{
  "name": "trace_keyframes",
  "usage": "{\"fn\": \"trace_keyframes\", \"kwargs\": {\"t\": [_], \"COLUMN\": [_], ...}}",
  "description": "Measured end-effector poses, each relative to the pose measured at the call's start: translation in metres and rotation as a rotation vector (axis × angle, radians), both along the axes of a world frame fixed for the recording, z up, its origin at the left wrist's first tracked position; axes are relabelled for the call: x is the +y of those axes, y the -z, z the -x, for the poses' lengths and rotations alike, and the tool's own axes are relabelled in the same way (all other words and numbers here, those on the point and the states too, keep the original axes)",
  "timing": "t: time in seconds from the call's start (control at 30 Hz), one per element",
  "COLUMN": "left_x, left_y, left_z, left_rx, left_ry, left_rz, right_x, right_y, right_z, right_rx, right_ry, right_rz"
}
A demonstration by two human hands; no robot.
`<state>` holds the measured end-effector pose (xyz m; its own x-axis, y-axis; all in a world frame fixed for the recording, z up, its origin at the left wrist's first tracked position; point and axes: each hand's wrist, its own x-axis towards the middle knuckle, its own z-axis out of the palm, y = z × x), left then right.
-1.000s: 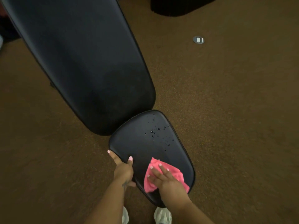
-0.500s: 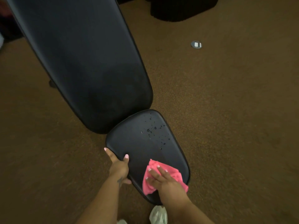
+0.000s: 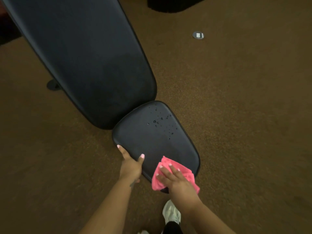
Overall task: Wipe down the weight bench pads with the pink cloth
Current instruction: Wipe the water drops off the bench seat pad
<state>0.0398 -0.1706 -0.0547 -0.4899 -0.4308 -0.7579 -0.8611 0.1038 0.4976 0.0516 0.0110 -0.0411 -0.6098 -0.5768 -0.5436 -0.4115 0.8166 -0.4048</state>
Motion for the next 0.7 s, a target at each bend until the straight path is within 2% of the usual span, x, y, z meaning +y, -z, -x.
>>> {"fn": "trace_keyframes", "kwargs": {"t": [0.2, 0.37, 0.43, 0.53, 0.6, 0.7], "left_x": [0.012, 0.012, 0.011, 0.011, 0.011, 0.012], "left_y": [0.003, 0.005, 0.007, 0.006, 0.005, 0.004], "left_z": [-0.001, 0.002, 0.001, -0.001, -0.002, -0.003], "left_rx": [0.022, 0.032, 0.031, 0.034, 0.044, 0.060], "left_ry": [-0.126, -0.184, -0.191, -0.157, -0.151, -0.161], "left_rz": [-0.113, -0.164, -0.189, -0.192, -0.212, -0.222], "right_x": [-0.008, -0.021, -0.015, 0.006, 0.018, 0.010], "right_y": [-0.002, 0.004, 0.006, 0.004, -0.001, -0.003], "right_z": [0.017, 0.002, -0.011, -0.016, -0.011, 0.008], "right_rx": [0.046, 0.035, 0.102, 0.112, 0.045, 0.098], "right_ry": [0.164, 0.104, 0.076, 0.116, 0.141, 0.187], "right_rz": [-0.016, 0.036, 0.092, 0.041, 0.031, -0.018]}}
